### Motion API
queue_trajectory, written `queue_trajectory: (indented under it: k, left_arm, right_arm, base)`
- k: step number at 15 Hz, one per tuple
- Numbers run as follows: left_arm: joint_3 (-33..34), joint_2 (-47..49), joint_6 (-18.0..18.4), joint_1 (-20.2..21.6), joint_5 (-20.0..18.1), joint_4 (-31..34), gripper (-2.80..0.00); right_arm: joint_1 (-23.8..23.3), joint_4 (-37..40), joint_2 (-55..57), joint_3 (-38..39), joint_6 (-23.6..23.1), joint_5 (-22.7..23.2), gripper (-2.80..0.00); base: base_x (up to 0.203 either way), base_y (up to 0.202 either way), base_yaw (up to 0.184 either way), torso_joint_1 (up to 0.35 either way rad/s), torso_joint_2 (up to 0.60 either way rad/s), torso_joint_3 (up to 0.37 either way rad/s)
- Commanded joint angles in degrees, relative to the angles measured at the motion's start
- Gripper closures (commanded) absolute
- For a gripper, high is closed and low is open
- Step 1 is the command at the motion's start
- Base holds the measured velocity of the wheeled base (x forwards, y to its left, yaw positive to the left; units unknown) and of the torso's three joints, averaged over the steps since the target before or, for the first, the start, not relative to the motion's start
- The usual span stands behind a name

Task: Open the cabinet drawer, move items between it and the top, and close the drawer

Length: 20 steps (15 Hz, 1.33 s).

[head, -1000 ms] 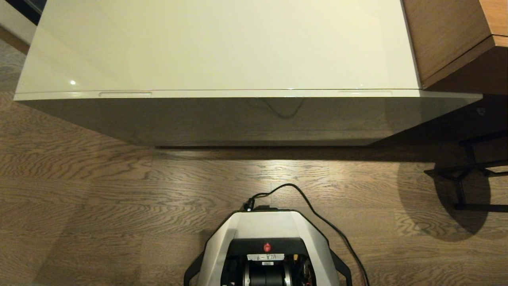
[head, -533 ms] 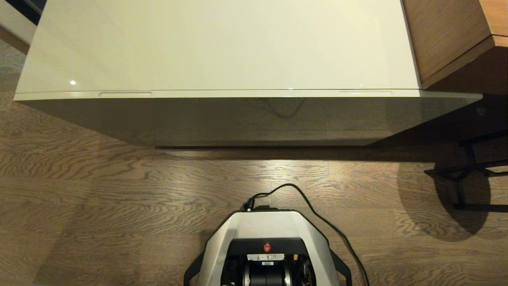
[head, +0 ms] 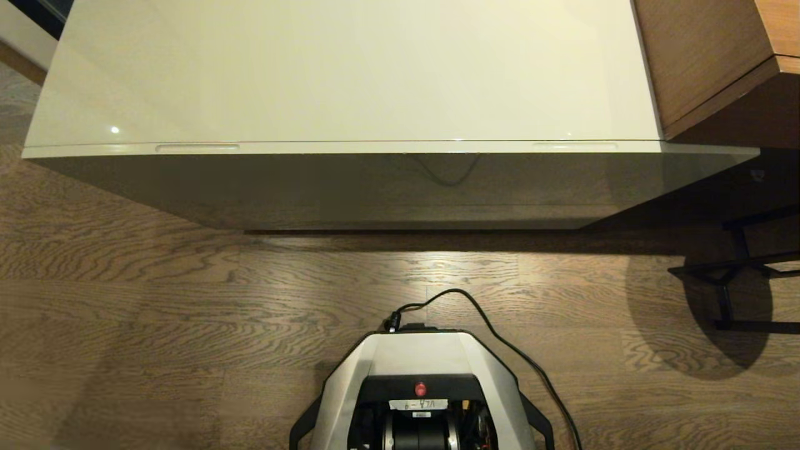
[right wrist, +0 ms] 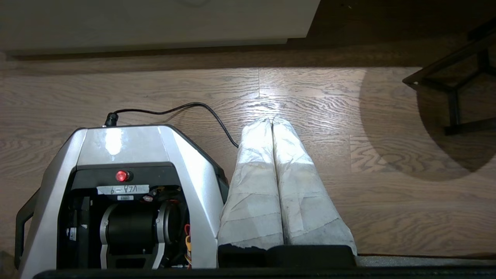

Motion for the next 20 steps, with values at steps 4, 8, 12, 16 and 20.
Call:
queue_trajectory:
  k: [4,8,12,16,20]
  left_arm:
    - [0.00,0.09,0.01,0.12,0.02,-0.01,0.00]
    - [0.00,0.09,0.02,0.03,0.02,-0.01,0.00]
    - [0.00,0.09,0.01,0.05,0.02,-0.01,0.00]
    - [0.00,0.09,0.01,0.03,0.02,-0.01,0.00]
    - [0.00,0.09,0.01,0.03,0.02,-0.01,0.00]
  right_arm:
    - [-0.07,-0.01,0.04,0.09,-0.07,0.00,0.00]
    - [0.01,-0.01,0.04,0.09,0.02,0.00,0.00]
    - [0.01,-0.01,0.04,0.09,0.02,0.00,0.00]
    - [0.01,-0.01,0.04,0.09,0.02,0.00,0.00]
    - [0.01,-0.01,0.04,0.09,0.02,0.00,0.00]
  base:
    - [0.000,0.000,0.000,0.000,0.00,0.000]
    - [0.000,0.000,0.000,0.000,0.00,0.000]
    - [0.000,0.000,0.000,0.000,0.00,0.000]
    - [0.000,0.000,0.000,0.000,0.00,0.000]
    - [0.000,0.000,0.000,0.000,0.00,0.000]
